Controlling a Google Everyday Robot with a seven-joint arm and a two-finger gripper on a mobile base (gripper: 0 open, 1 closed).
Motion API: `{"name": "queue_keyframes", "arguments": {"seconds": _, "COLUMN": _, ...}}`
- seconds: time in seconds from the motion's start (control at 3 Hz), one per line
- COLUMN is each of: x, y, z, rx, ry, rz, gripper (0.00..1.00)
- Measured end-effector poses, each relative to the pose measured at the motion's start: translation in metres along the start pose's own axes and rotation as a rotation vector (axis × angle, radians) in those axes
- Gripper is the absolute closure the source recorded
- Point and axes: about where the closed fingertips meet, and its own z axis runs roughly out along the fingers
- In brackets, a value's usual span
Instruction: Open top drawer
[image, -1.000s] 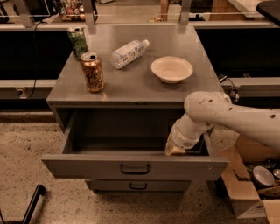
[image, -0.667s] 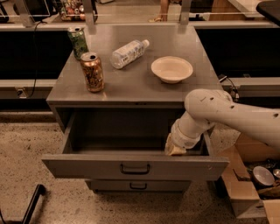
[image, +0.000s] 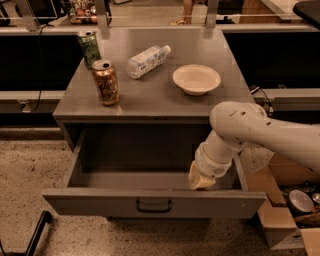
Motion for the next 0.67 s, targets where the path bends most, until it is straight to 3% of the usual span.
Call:
{"name": "queue_keyframes", "arguments": {"seconds": 0.33, "x": -0.0149, "y": 0.0422, "z": -0.0176, "rx": -0.068, "ry": -0.037, "rz": 0.056, "gripper": 1.00}}
{"name": "queue_keyframes", "arguments": {"seconds": 0.67, "x": -0.0149, "y": 0.0422, "z": -0.0176, "rx": -0.068, "ry": -0.037, "rz": 0.056, "gripper": 1.00}}
